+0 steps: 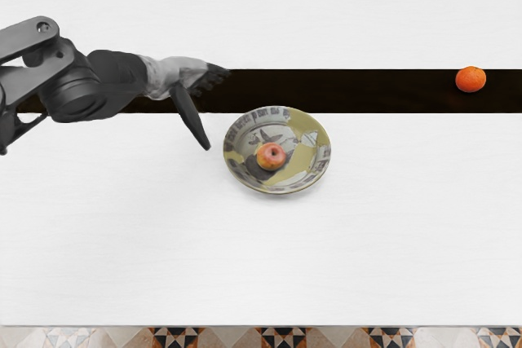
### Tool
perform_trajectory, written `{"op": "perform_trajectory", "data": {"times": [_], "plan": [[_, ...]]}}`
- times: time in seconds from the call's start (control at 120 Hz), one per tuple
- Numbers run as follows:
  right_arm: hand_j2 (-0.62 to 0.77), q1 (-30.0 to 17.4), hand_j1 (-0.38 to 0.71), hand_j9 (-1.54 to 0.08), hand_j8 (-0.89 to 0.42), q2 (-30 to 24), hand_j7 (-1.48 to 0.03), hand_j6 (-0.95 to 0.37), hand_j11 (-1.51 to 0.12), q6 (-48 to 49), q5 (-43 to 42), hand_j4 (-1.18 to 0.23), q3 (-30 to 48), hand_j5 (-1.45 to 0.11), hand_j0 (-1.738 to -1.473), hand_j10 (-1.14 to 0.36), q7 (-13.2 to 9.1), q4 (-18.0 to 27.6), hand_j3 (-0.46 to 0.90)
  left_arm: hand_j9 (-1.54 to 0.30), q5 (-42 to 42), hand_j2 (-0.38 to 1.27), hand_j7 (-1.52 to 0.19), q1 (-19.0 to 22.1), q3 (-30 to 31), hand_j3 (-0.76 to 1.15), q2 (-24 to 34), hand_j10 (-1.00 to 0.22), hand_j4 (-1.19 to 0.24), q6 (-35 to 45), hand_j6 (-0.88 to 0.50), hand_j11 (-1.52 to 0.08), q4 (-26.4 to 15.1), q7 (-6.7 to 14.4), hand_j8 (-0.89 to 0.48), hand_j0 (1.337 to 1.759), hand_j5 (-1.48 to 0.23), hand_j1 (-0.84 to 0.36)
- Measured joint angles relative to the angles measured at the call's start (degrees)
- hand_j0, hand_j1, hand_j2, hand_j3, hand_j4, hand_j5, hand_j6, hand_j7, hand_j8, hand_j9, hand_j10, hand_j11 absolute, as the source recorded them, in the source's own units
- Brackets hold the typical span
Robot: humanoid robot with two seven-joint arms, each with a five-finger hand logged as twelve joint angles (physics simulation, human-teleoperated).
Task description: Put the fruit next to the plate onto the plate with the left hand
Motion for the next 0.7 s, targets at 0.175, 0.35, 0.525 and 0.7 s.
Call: {"op": "perform_trajectory", "data": {"times": [0.175, 0.35, 0.525, 0.7], "plan": [[0.00, 0.00, -0.33, -0.02, -0.02, 0.00, -0.02, -0.02, -0.02, 0.00, 0.00, -0.02, 0.01, -0.02, -1.658, -0.02, 0.00, 0.04, 0.00, -0.04, -14.01, 0.01, -0.04, 7.67, -12.72, 0.00, 14.50, -0.03, -0.03, -18.86, -0.02, -0.04, 0.20, 0.00, -0.02, 1.658, -0.04, 0.32], [0.00, 0.00, -0.33, -0.02, -0.02, 0.00, -0.02, -0.02, -0.02, 0.00, 0.00, -0.02, 0.02, -0.02, -1.658, -0.02, 0.00, 0.05, 0.00, -0.02, -29.17, 0.00, -0.02, 12.96, -15.72, 0.00, 27.16, -0.01, -0.02, -22.85, -0.01, -0.02, 1.25, 0.00, -0.01, 1.658, -0.02, 0.33], [0.00, 0.00, -0.33, -0.02, -0.02, 0.00, -0.02, -0.02, -0.02, 0.01, 0.00, -0.02, 0.05, -0.02, -1.658, -0.02, 0.00, 0.08, 0.00, -0.01, -33.70, 0.00, -0.01, 15.56, -16.11, 0.00, 29.18, -0.01, -0.01, -23.62, -0.01, -0.01, 5.95, 0.00, -0.01, 1.658, -0.01, 0.34], [0.00, 0.00, -0.33, -0.02, -0.02, 0.00, -0.02, -0.02, -0.02, 0.01, -0.03, -0.02, 0.08, -0.02, -1.658, -0.02, 0.00, 0.13, 0.00, 0.00, -34.81, 0.00, 0.00, 15.74, -16.17, 0.00, 29.49, 0.00, 0.00, -23.77, 0.00, 0.00, 8.02, 0.00, 0.00, 1.658, 0.00, 0.35]]}}
